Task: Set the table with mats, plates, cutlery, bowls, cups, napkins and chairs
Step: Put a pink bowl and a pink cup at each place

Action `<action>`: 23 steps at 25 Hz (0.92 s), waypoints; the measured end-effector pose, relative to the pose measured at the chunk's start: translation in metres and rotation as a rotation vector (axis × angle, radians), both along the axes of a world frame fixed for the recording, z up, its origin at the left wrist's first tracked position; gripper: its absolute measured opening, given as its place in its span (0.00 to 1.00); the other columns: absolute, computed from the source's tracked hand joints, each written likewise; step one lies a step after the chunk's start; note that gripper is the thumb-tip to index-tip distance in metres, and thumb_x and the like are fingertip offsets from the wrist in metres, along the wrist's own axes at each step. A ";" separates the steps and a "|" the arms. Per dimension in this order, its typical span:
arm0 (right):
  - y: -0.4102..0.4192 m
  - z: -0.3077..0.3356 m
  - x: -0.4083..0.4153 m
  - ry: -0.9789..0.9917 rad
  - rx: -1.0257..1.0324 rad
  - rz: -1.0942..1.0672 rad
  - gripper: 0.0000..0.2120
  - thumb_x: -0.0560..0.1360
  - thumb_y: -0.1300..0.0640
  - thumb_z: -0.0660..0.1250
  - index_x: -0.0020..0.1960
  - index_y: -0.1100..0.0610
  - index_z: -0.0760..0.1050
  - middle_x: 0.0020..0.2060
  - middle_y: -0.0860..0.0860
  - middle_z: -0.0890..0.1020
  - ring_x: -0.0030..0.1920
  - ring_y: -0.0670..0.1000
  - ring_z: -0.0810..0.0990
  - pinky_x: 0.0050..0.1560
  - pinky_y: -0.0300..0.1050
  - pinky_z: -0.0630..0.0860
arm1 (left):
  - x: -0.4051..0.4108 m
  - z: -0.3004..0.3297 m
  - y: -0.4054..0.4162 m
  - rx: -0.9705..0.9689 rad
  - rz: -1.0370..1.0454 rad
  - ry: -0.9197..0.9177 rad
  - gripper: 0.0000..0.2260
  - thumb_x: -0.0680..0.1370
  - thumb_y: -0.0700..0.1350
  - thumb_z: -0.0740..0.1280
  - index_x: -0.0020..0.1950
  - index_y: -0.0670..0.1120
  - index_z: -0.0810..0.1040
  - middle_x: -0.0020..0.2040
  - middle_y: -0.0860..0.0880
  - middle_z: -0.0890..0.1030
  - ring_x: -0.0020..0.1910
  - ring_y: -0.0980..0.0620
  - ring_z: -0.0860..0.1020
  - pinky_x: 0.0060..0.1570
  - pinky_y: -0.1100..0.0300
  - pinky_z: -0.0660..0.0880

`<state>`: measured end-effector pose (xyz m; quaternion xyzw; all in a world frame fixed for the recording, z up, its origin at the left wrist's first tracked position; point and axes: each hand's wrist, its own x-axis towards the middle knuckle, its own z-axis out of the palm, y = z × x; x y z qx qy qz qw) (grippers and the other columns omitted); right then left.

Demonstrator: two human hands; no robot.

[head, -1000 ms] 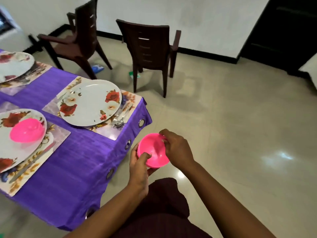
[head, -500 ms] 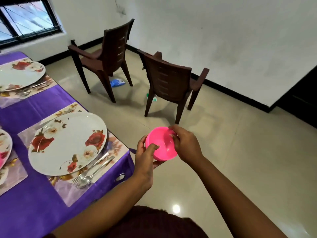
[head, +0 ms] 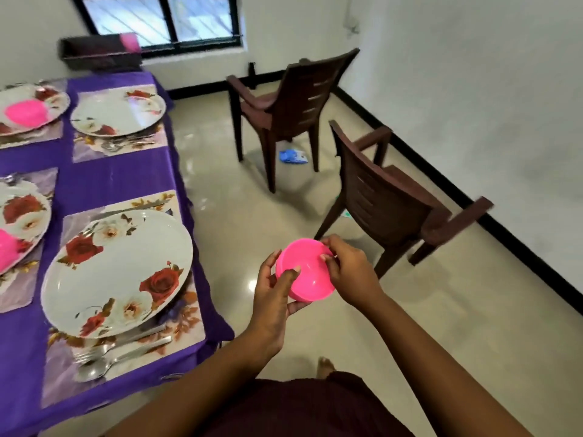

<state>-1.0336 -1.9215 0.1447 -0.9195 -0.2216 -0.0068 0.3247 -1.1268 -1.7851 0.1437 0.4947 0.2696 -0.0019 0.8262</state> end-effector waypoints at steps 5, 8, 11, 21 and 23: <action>0.012 0.011 0.112 0.148 -0.024 0.229 0.04 0.77 0.57 0.65 0.52 0.54 0.75 0.40 0.52 0.82 0.39 0.54 0.79 0.38 0.48 0.75 | 0.066 0.020 -0.015 0.182 0.091 -0.054 0.25 0.76 0.59 0.66 0.70 0.72 0.62 0.69 0.57 0.66 0.63 0.51 0.73 0.50 0.48 0.81; 0.057 0.010 0.145 0.193 -0.044 0.446 0.05 0.77 0.58 0.65 0.52 0.52 0.76 0.41 0.51 0.83 0.38 0.52 0.79 0.37 0.44 0.72 | 0.074 0.019 -0.006 0.214 0.256 -0.008 0.22 0.76 0.64 0.63 0.69 0.71 0.64 0.71 0.54 0.65 0.66 0.46 0.72 0.51 0.47 0.81; 0.109 0.008 0.146 0.248 -0.038 0.620 0.07 0.77 0.59 0.64 0.54 0.53 0.77 0.42 0.51 0.83 0.38 0.52 0.79 0.37 0.41 0.69 | 0.069 0.012 0.014 0.236 0.492 0.047 0.21 0.76 0.66 0.60 0.69 0.71 0.64 0.70 0.55 0.68 0.65 0.47 0.73 0.53 0.46 0.80; 0.322 -0.006 0.144 0.593 -0.052 0.821 0.05 0.80 0.58 0.59 0.55 0.54 0.71 0.46 0.52 0.79 0.44 0.54 0.81 0.41 0.57 0.81 | 0.054 -0.013 0.142 -0.015 1.321 0.091 0.21 0.78 0.46 0.67 0.64 0.69 0.71 0.66 0.48 0.71 0.57 0.39 0.79 0.45 0.42 0.81; 0.367 -0.006 0.145 0.752 -0.101 0.783 0.08 0.78 0.62 0.58 0.56 0.55 0.69 0.49 0.55 0.79 0.39 0.53 0.81 0.32 0.47 0.78 | 0.045 -0.015 0.178 -0.001 1.482 0.130 0.22 0.80 0.43 0.65 0.65 0.68 0.71 0.69 0.46 0.69 0.57 0.38 0.80 0.42 0.46 0.82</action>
